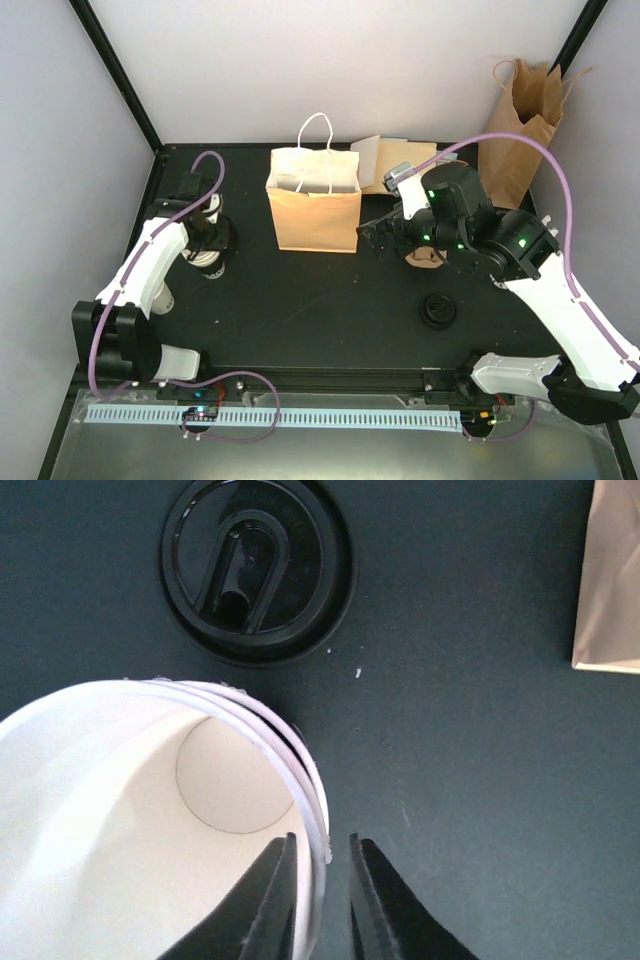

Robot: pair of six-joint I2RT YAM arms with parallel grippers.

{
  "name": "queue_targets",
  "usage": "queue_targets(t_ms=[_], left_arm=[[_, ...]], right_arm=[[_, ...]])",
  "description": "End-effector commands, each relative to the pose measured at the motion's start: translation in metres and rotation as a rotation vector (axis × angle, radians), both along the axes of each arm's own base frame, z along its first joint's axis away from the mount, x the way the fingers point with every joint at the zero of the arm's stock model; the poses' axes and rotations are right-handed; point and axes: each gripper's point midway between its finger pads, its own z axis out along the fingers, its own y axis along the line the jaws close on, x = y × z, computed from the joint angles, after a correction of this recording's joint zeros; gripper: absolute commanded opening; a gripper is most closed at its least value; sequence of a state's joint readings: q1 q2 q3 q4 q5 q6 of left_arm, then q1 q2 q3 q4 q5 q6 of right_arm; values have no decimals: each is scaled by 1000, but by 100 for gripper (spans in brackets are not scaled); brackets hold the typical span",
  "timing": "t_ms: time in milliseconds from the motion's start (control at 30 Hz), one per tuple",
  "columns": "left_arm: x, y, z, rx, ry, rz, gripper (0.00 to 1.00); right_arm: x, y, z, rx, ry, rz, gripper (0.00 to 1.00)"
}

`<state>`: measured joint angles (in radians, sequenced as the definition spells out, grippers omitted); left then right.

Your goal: Pack the takeout coffee

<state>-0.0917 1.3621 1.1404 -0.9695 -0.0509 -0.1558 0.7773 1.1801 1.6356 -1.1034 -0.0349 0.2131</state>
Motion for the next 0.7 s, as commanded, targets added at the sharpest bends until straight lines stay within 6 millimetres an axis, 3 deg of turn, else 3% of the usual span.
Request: queue_targets(t_ms=[0, 100, 200, 467, 667], left_arm=[[11, 8, 16, 41, -49, 11, 12], [10, 7, 20, 33, -55, 10, 2], [6, 0, 28, 6, -70, -1, 2], [-9, -20, 46, -34, -72, -44, 2], [-20, -26, 58, -37, -69, -65, 2]], right_arm=[[3, 10, -2, 12, -7, 39, 100], [0, 17, -10, 14, 20, 72, 100], [-7, 34, -14, 49, 24, 138, 100], [-33, 112, -22, 65, -192, 339, 100], [-40, 152, -29, 262, -314, 470, 100]])
